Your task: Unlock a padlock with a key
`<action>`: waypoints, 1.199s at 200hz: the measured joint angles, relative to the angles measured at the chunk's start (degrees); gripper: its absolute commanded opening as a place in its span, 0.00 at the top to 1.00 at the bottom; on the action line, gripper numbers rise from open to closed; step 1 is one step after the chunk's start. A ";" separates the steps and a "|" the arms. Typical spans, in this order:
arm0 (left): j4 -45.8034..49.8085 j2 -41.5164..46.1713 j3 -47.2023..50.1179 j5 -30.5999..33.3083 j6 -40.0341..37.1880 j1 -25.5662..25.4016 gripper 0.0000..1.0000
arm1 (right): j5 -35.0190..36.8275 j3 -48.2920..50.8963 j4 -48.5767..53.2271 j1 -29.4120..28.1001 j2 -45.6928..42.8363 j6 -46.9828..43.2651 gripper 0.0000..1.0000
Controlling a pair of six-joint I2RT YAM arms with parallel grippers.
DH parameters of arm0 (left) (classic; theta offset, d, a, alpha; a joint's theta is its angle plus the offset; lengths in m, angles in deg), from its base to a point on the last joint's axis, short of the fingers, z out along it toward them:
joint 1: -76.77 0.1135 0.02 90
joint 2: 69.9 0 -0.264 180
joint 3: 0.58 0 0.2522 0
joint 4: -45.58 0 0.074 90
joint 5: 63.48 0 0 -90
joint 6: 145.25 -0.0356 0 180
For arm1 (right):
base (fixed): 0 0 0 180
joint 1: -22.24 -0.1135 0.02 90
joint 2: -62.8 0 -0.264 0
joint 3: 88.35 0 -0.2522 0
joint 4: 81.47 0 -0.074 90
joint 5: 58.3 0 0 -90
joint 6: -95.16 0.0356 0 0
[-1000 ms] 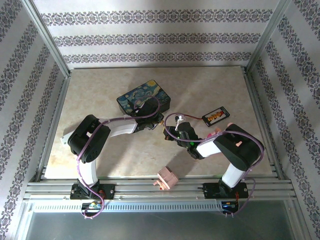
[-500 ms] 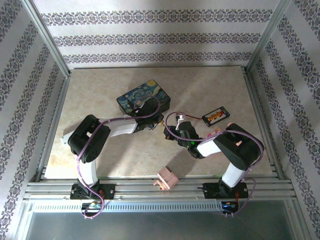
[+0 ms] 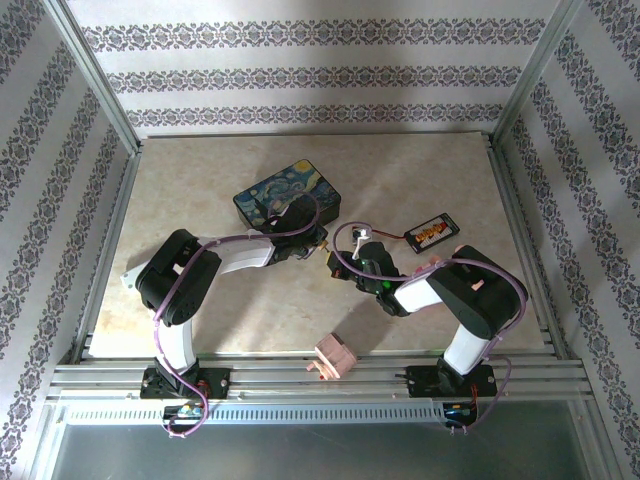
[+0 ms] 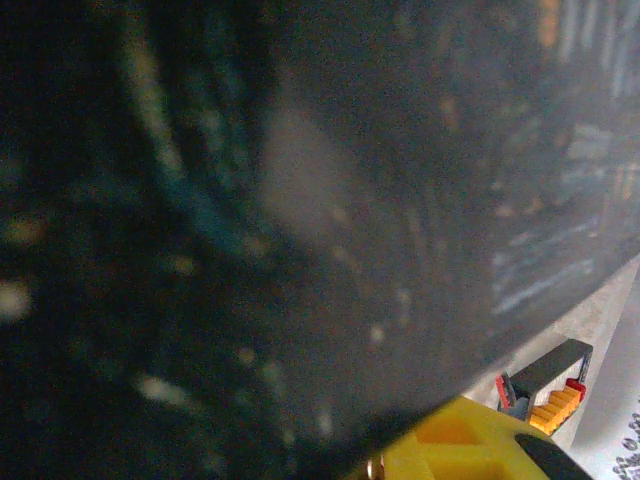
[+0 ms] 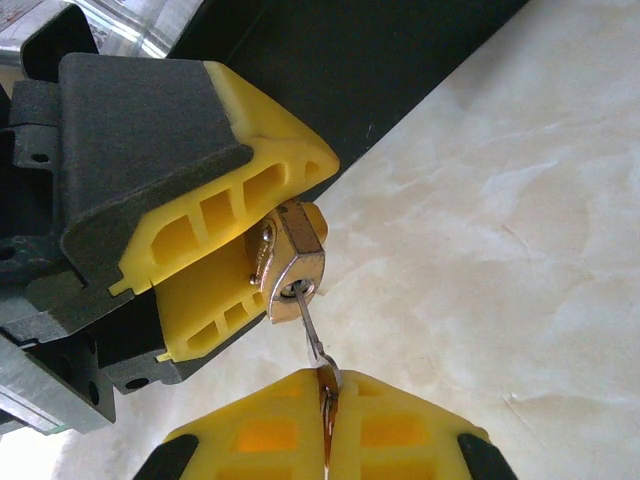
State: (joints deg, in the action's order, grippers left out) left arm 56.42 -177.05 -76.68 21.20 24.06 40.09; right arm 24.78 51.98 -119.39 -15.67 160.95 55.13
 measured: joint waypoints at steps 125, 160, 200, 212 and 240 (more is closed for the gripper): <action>-0.15 -0.13 -0.02 0.57 -0.13 0.00 0.90 | -2.89 -0.61 -0.11 0.85 0.63 1.44 1.00; -0.15 -0.13 -0.02 0.59 -0.13 0.00 0.90 | -4.31 -0.72 0.04 1.75 0.63 2.67 1.00; -0.15 -0.15 -0.02 0.59 -0.15 0.00 0.90 | -6.67 -1.05 0.46 2.82 0.70 4.35 1.00; -0.17 -0.15 -0.02 0.63 -0.15 0.00 0.90 | -7.50 -1.25 0.59 3.21 0.87 4.90 1.00; -0.17 -0.17 -0.02 0.66 -0.17 0.04 0.90 | -9.20 -1.60 0.66 3.96 1.40 5.90 1.00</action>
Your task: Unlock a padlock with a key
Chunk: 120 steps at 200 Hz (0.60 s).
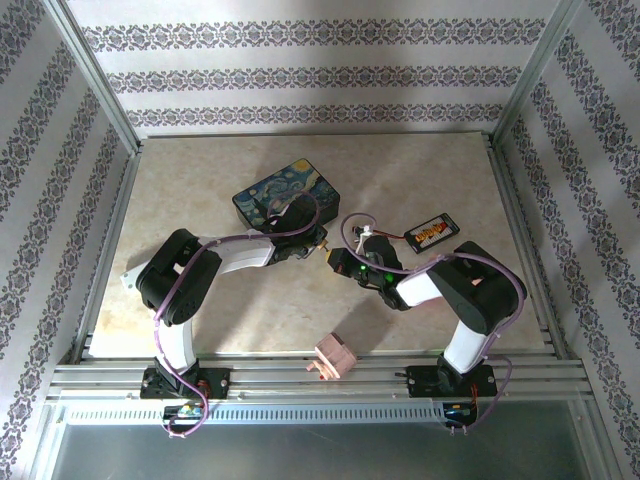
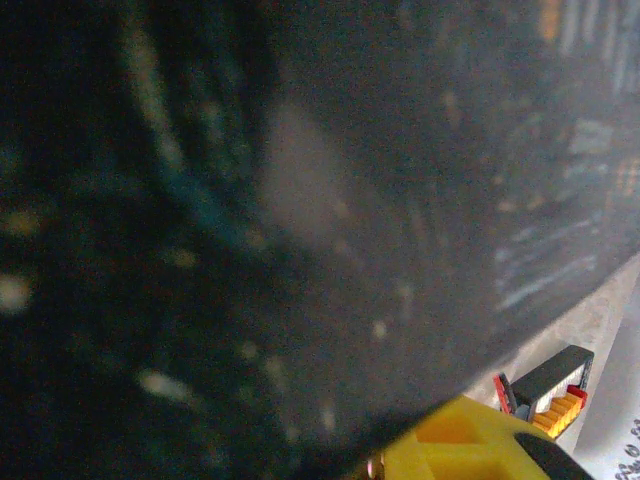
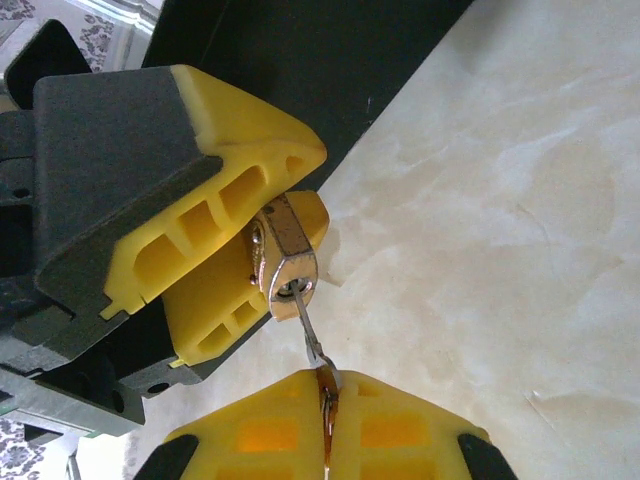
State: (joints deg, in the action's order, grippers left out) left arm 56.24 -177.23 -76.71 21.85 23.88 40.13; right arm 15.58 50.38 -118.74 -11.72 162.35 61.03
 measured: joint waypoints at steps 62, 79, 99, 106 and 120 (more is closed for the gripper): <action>-0.04 0.00 0.00 0.00 0.02 0.00 0.90 | -4.35 -0.52 0.66 1.99 0.04 1.01 1.00; -0.04 0.00 0.00 0.00 0.02 0.00 0.90 | -4.83 -0.55 0.66 2.27 0.04 1.01 1.00; -0.11 0.00 0.00 0.00 0.04 0.00 0.90 | -5.03 -0.55 0.66 2.36 0.04 0.96 1.00; -0.13 0.00 0.00 0.00 0.07 0.00 0.90 | -5.03 -0.55 0.66 2.36 0.04 0.96 1.00; -0.15 0.00 0.00 0.00 0.07 0.00 0.90 | -5.03 -0.55 0.66 2.36 0.04 0.96 1.00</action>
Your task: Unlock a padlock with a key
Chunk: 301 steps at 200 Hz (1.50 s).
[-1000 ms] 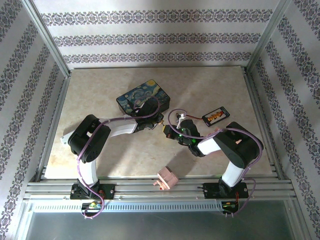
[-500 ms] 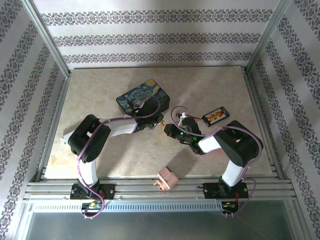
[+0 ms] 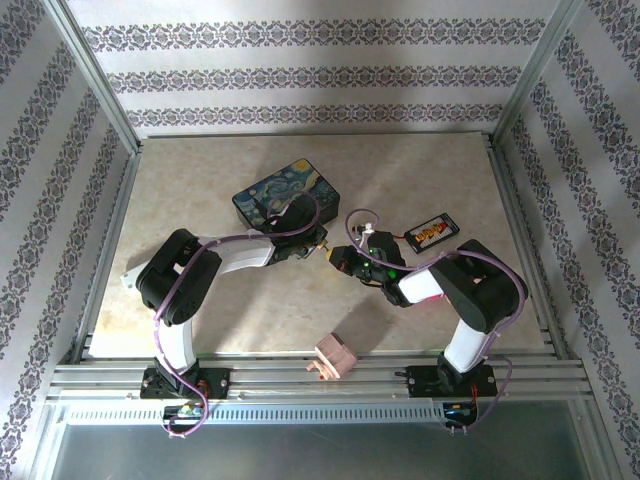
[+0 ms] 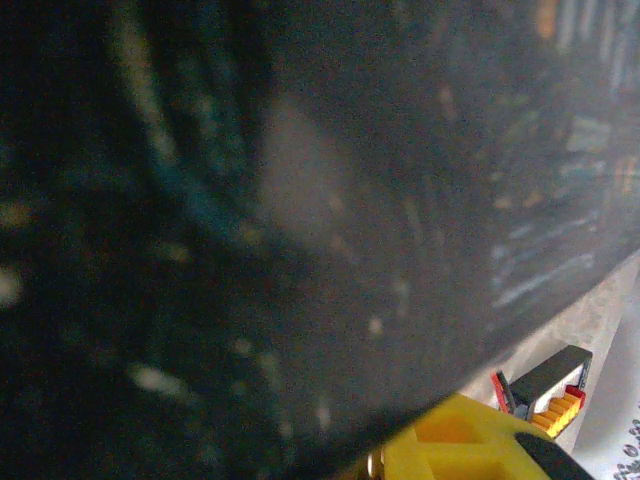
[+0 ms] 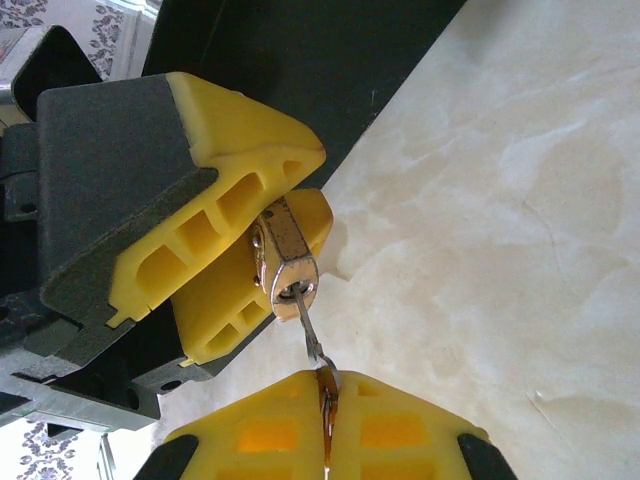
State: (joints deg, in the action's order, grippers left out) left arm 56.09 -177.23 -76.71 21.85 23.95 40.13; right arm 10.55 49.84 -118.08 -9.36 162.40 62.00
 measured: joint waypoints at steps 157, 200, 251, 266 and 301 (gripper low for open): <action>-1.42 0.02 0.66 0.44 -0.35 0.00 0.90 | -4.70 -1.38 -0.07 1.55 1.99 0.46 1.00; -1.18 0.02 0.66 0.04 -0.55 -0.11 0.90 | -3.32 -2.62 -1.33 0.57 3.21 0.92 1.00; -1.53 0.02 0.66 -0.52 -0.50 -0.13 0.90 | -2.10 -2.03 -2.38 0.63 2.91 1.16 1.00; -1.60 0.02 0.66 -1.03 -0.50 -0.15 0.90 | -1.77 -1.46 -2.73 0.63 2.47 1.16 1.00; -1.60 0.02 0.63 -1.20 -0.52 -0.17 0.90 | -1.66 -1.40 -2.80 0.63 2.38 1.14 1.00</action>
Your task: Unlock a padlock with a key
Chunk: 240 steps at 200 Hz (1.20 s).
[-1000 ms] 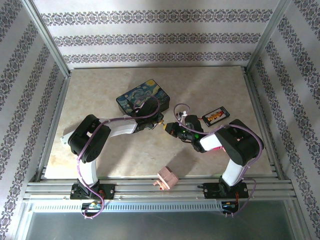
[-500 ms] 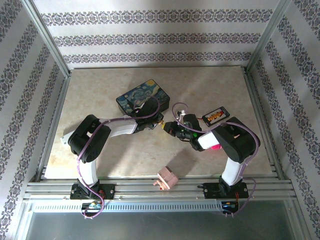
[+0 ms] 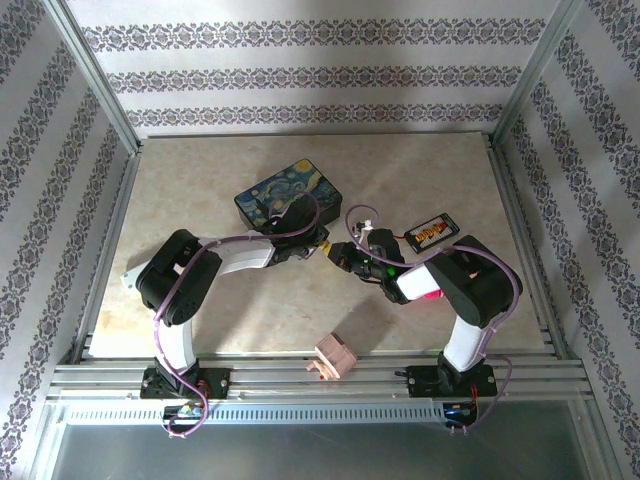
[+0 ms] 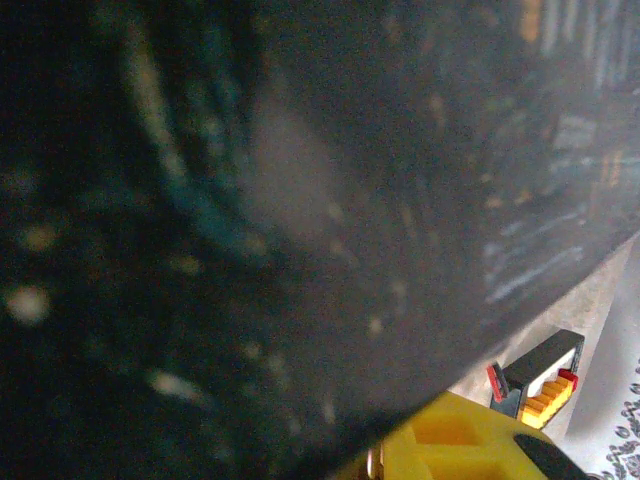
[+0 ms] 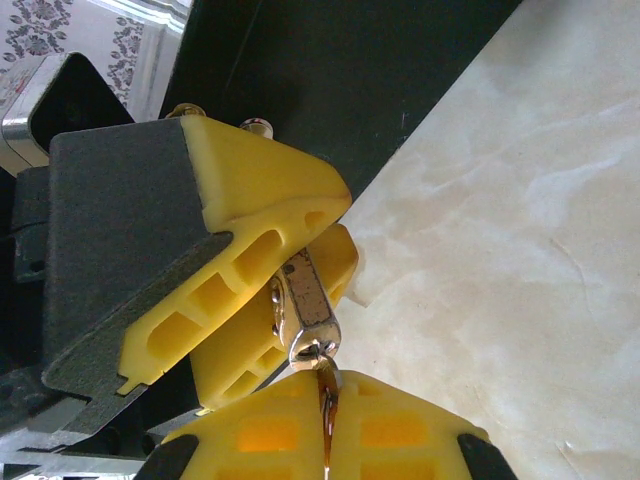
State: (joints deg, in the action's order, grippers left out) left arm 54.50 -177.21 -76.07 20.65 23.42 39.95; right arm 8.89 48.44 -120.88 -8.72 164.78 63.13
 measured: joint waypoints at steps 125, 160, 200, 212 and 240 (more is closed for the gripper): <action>-0.15 0.00 0.00 -0.35 -0.22 0.00 0.90 | -3.21 -0.46 1.07 1.60 -0.04 -0.26 1.00; -0.15 0.00 0.00 -0.48 -0.37 0.00 0.90 | -3.67 -0.44 1.09 1.77 -0.04 -1.42 1.00; -0.11 0.02 0.00 -1.01 -0.83 0.00 0.90 | -4.96 -0.66 2.56 2.01 -0.61 -4.57 1.00; -0.11 0.04 0.00 -1.03 -0.90 0.00 0.90 | -5.49 -1.18 3.87 2.27 -0.74 -5.84 1.00; -0.09 0.04 0.02 -0.98 -1.25 0.00 0.90 | -6.56 -2.08 5.95 2.38 -0.74 -7.72 1.00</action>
State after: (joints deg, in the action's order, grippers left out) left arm 54.41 -177.16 -76.05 19.67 22.18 39.95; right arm 2.34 46.36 -114.93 -6.34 164.03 55.42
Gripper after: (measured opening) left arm 0.264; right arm 0.043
